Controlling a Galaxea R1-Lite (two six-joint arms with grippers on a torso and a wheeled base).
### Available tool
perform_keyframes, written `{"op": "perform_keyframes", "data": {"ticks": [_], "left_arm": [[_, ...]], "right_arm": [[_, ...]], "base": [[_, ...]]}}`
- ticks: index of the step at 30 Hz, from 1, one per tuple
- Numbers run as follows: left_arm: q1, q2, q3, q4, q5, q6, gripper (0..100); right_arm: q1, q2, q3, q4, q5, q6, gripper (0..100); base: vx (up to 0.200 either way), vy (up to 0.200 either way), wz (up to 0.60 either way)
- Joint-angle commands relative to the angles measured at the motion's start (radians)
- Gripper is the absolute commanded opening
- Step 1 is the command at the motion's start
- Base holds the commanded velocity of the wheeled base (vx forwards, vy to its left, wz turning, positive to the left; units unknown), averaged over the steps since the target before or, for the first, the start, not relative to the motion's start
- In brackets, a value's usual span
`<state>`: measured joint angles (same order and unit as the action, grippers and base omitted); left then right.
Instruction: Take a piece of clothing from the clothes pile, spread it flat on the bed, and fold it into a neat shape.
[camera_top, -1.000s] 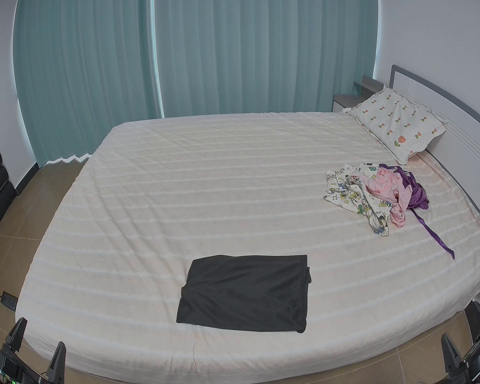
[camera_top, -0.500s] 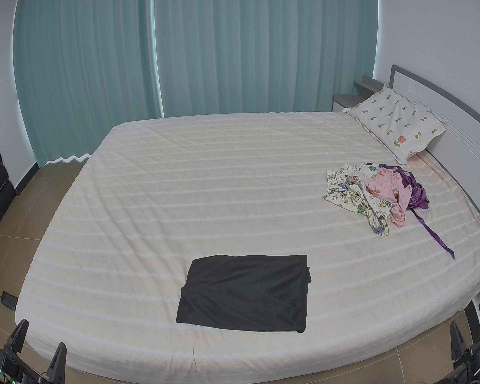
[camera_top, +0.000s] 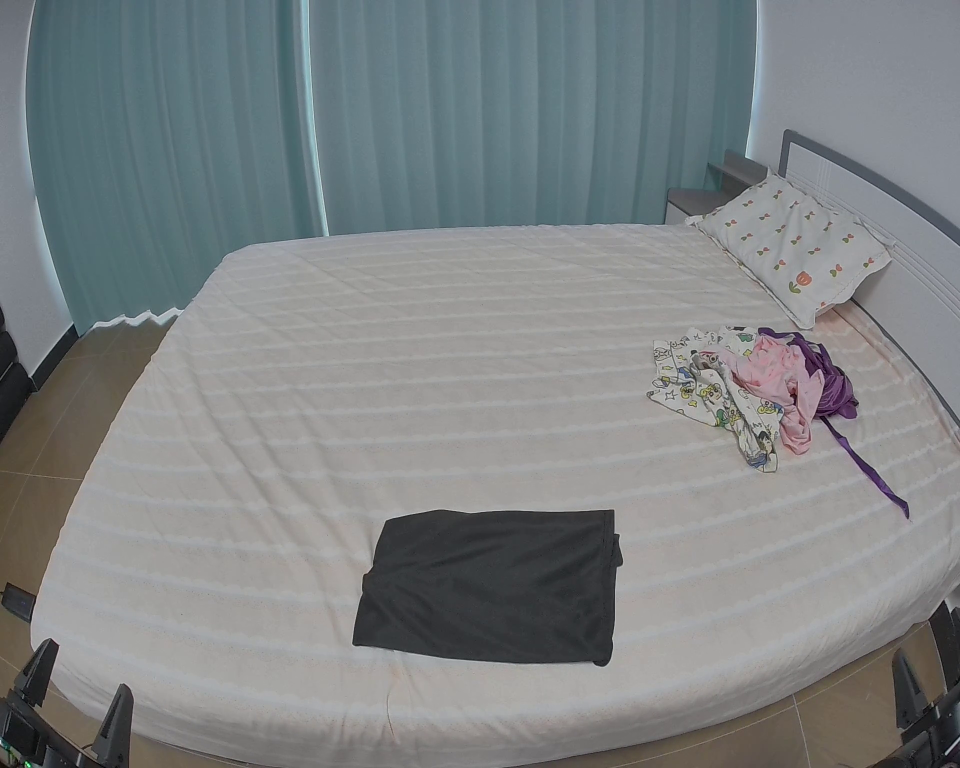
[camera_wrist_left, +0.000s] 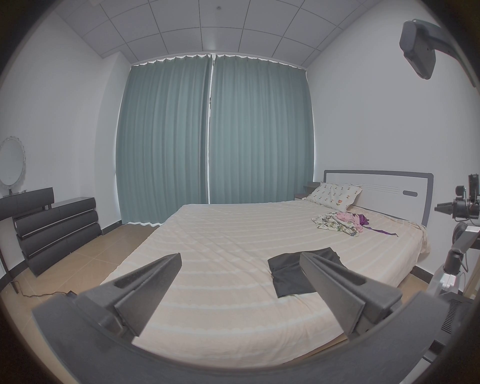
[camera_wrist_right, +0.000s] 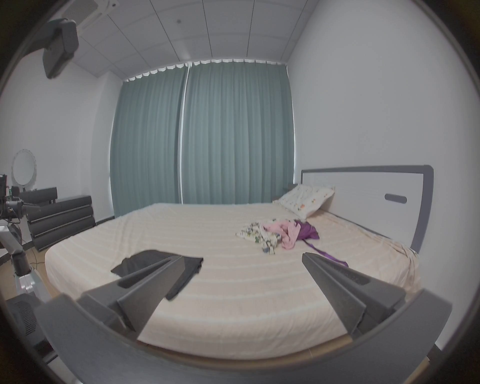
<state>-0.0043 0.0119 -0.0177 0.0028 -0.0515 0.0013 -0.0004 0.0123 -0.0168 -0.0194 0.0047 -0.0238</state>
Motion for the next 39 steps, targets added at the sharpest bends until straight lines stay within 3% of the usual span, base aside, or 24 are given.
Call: {"op": "perform_keyframes", "data": {"ticks": [1,39], "left_arm": [[0.000,-0.007,0.016,-0.001,0.002,-0.003,100],[0.001,-0.007,0.016,-0.001,0.001,-0.003,100]], "right_arm": [[0.005,-0.002,0.011,0.038,-0.008,-0.005,100],[0.000,-0.011,0.017,0.021,-0.006,0.021,100]], "base": [[0.000,0.000,0.00],[0.000,0.000,0.00]]}}
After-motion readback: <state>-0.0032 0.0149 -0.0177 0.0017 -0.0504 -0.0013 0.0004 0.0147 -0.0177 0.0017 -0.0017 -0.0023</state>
